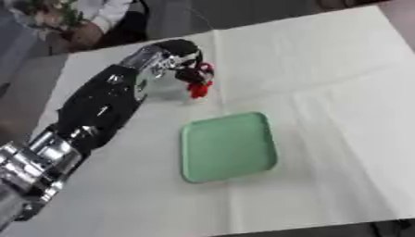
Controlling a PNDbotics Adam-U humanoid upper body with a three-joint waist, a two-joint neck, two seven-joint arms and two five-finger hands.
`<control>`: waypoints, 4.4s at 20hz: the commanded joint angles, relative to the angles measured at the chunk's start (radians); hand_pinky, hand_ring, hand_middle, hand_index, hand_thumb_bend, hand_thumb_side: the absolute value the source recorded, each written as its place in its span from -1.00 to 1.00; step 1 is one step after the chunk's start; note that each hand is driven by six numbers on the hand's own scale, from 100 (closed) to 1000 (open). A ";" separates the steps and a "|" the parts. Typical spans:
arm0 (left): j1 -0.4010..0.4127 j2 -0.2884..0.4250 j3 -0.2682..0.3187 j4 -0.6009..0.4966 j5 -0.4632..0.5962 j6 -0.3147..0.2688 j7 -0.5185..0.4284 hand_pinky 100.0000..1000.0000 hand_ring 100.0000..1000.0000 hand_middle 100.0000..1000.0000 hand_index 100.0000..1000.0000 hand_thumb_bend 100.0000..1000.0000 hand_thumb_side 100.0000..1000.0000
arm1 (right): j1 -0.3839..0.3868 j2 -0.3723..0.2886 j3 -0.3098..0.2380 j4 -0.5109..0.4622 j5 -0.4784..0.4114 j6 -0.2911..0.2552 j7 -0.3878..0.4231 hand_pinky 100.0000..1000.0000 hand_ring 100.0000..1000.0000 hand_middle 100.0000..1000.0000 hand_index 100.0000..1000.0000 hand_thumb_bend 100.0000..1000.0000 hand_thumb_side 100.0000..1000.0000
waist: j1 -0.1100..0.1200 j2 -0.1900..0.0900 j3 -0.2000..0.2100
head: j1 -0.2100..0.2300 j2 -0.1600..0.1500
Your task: Pick up objects on the table and place them in the box.
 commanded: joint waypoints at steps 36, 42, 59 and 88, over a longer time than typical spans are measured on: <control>0.141 0.278 -0.246 -0.687 0.248 0.262 -0.118 -1.00 -1.00 -0.98 -0.37 -1.00 0.50 | 0.005 -0.041 -0.006 -0.015 0.013 0.000 -0.009 -1.00 -0.28 -0.38 -0.25 -0.87 -0.34 | -0.006 -0.026 0.010 | -0.018 -0.001; 0.151 0.270 -0.257 -0.652 0.240 0.239 -0.107 -1.00 -1.00 -0.98 -0.37 -1.00 0.50 | 0.004 -0.041 -0.006 -0.015 0.012 0.000 -0.009 -1.00 -0.28 -0.38 -0.25 -0.87 -0.34 | -0.007 -0.024 0.008 | -0.017 -0.001; 0.216 0.273 -0.307 -0.625 0.268 0.216 -0.128 -1.00 -1.00 -0.99 -0.38 -1.00 0.48 | 0.001 -0.041 -0.008 -0.015 0.016 -0.001 -0.016 -1.00 -0.27 -0.38 -0.25 -0.87 -0.33 | -0.007 -0.023 0.006 | -0.019 -0.001; 0.238 0.243 -0.287 -0.565 0.189 0.173 -0.242 -0.04 0.23 0.43 0.62 -0.22 0.75 | -0.002 -0.038 -0.009 -0.015 0.011 -0.001 -0.017 -1.00 -0.26 -0.37 -0.25 -0.87 -0.33 | -0.008 -0.025 0.005 | -0.029 -0.001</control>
